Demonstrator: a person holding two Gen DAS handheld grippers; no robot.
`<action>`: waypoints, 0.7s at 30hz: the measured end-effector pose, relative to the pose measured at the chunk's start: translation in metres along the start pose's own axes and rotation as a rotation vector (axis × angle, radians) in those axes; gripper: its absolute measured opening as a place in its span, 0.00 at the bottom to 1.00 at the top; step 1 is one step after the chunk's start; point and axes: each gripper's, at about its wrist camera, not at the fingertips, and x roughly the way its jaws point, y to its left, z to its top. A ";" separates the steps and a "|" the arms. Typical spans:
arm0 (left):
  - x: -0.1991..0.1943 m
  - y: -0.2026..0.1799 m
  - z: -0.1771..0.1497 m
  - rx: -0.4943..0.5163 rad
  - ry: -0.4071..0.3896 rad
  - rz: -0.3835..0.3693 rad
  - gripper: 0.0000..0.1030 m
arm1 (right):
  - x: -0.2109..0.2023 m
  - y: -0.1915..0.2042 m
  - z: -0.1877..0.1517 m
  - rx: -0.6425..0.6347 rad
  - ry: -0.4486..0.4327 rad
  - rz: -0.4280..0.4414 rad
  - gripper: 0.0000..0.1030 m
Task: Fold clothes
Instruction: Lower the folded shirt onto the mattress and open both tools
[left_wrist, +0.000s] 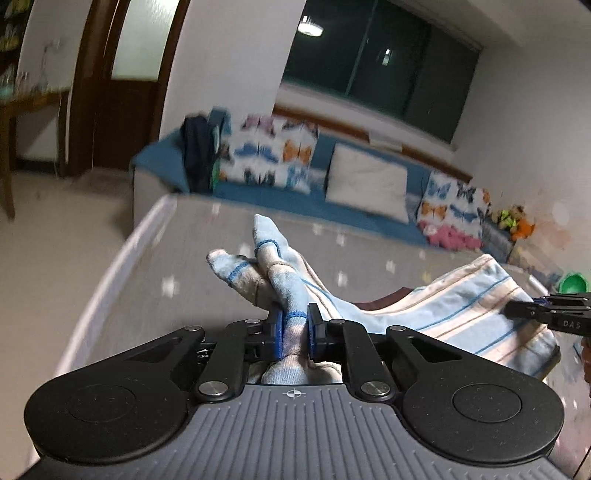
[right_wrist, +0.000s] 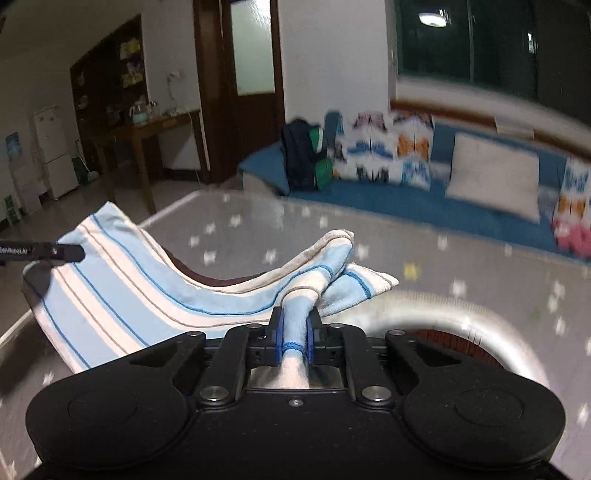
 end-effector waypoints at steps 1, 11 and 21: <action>0.004 -0.001 0.009 0.004 -0.018 0.010 0.13 | 0.003 -0.001 0.009 -0.006 -0.017 -0.011 0.12; 0.080 0.005 0.045 0.006 -0.020 0.100 0.16 | 0.077 -0.034 0.038 0.010 -0.020 -0.084 0.13; 0.147 0.040 -0.005 -0.002 0.170 0.232 0.35 | 0.145 -0.069 -0.019 0.036 0.149 -0.188 0.30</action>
